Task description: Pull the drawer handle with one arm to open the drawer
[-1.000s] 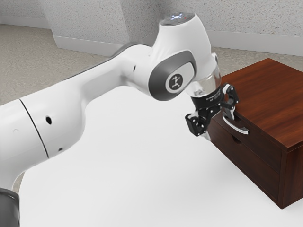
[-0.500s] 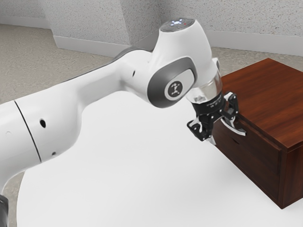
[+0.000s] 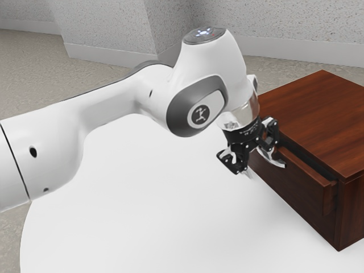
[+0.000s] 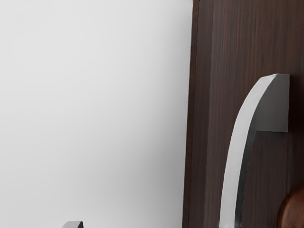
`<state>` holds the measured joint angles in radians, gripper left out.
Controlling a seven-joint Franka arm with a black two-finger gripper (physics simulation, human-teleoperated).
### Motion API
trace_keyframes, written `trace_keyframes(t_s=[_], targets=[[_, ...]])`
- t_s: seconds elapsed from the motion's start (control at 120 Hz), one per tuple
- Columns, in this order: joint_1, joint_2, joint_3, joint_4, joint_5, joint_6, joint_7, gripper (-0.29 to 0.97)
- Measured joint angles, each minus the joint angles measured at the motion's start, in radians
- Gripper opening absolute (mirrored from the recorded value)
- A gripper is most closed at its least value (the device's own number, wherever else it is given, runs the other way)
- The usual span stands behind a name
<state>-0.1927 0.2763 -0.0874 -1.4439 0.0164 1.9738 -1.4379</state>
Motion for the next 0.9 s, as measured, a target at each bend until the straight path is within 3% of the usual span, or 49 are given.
trace_keyframes(t_s=[0.425,0.9], targets=[[0.014,-0.011,-0.004,-0.032,0.014,0.036,0.024,0.33],[0.018,-0.112,0.006,-0.164,0.019,0.084,0.045,0.33]])
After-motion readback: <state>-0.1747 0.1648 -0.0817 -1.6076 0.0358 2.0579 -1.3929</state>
